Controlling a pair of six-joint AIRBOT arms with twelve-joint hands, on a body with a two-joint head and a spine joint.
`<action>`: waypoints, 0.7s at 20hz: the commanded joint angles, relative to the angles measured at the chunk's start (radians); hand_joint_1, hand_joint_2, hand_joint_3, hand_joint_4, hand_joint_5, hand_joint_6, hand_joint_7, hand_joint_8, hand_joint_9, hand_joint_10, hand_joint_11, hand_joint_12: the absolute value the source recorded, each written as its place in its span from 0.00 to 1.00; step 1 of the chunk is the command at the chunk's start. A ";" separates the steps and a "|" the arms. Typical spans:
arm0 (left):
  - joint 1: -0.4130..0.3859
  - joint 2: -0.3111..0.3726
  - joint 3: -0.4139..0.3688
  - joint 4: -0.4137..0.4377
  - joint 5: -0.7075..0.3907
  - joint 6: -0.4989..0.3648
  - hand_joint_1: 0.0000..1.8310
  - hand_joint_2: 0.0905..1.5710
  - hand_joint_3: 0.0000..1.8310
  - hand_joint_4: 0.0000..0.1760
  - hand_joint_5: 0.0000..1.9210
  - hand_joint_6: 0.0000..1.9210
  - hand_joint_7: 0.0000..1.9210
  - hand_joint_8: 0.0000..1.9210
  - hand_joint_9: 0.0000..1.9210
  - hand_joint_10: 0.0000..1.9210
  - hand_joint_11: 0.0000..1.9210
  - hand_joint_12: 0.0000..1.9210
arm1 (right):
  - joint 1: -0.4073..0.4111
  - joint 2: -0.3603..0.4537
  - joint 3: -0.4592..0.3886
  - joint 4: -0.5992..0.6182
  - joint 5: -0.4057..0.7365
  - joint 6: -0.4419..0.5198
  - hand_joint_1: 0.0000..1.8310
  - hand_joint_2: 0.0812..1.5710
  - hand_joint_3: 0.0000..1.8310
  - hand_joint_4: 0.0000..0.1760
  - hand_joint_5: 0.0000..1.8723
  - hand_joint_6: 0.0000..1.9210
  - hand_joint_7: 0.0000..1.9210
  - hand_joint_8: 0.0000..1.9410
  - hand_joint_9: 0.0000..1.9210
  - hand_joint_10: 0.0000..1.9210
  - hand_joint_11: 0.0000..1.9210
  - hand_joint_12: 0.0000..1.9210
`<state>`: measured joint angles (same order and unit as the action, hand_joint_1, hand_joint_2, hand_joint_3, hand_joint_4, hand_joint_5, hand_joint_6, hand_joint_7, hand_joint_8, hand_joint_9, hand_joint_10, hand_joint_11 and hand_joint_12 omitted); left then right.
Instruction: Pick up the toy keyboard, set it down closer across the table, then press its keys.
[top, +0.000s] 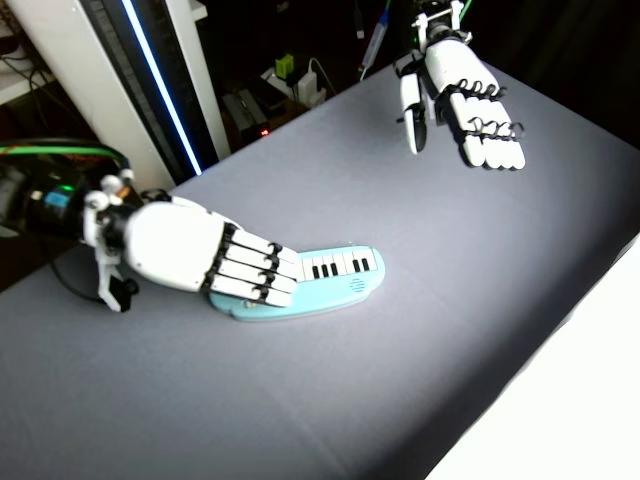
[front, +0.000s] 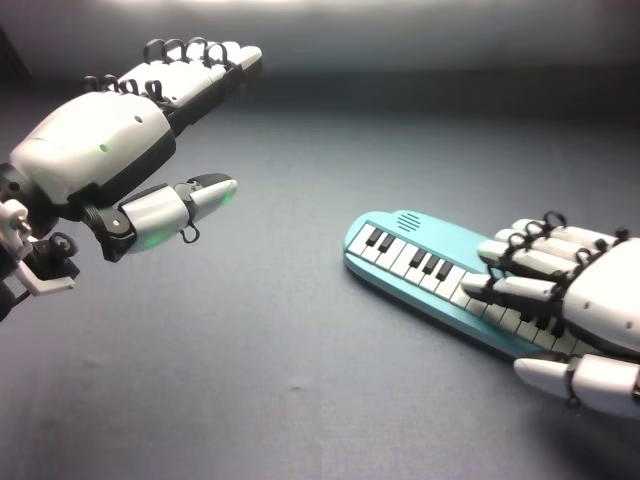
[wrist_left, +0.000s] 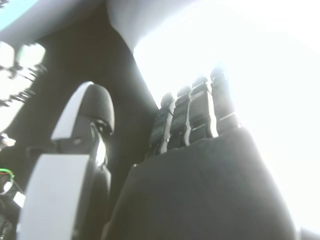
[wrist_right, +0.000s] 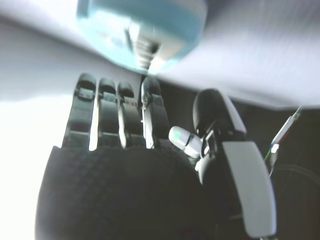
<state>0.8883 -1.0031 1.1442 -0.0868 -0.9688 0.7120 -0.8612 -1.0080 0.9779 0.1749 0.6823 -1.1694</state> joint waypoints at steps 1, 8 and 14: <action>-0.007 0.004 -0.001 -0.005 -0.134 0.000 0.43 0.91 0.01 0.00 0.00 0.00 0.00 0.00 0.00 0.00 0.00 0.00 | 0.010 -0.006 0.010 -0.001 0.061 -0.006 0.10 0.89 0.00 0.11 0.14 0.01 0.00 0.00 0.00 0.00 0.00 0.00; 0.009 0.009 -0.010 -0.013 -0.163 0.000 0.41 0.90 0.00 0.07 0.01 0.00 0.00 0.00 0.00 0.00 0.00 0.00 | 0.009 0.017 -0.004 0.018 0.089 -0.006 0.05 0.91 0.00 0.20 0.01 0.00 0.00 0.00 0.00 0.00 0.00 0.00; 0.024 0.017 -0.013 -0.030 -0.181 0.000 0.39 0.90 0.00 0.00 0.01 0.00 0.00 0.00 0.00 0.00 0.00 0.00 | -0.023 0.084 -0.070 0.015 0.151 -0.006 0.12 0.90 0.00 0.00 0.12 0.02 0.00 0.00 0.00 0.00 0.00 0.00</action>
<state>0.9176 -0.9924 1.1328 -0.1123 -1.0203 0.7132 -0.8928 -0.9253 0.9104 0.2001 0.7353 -1.1763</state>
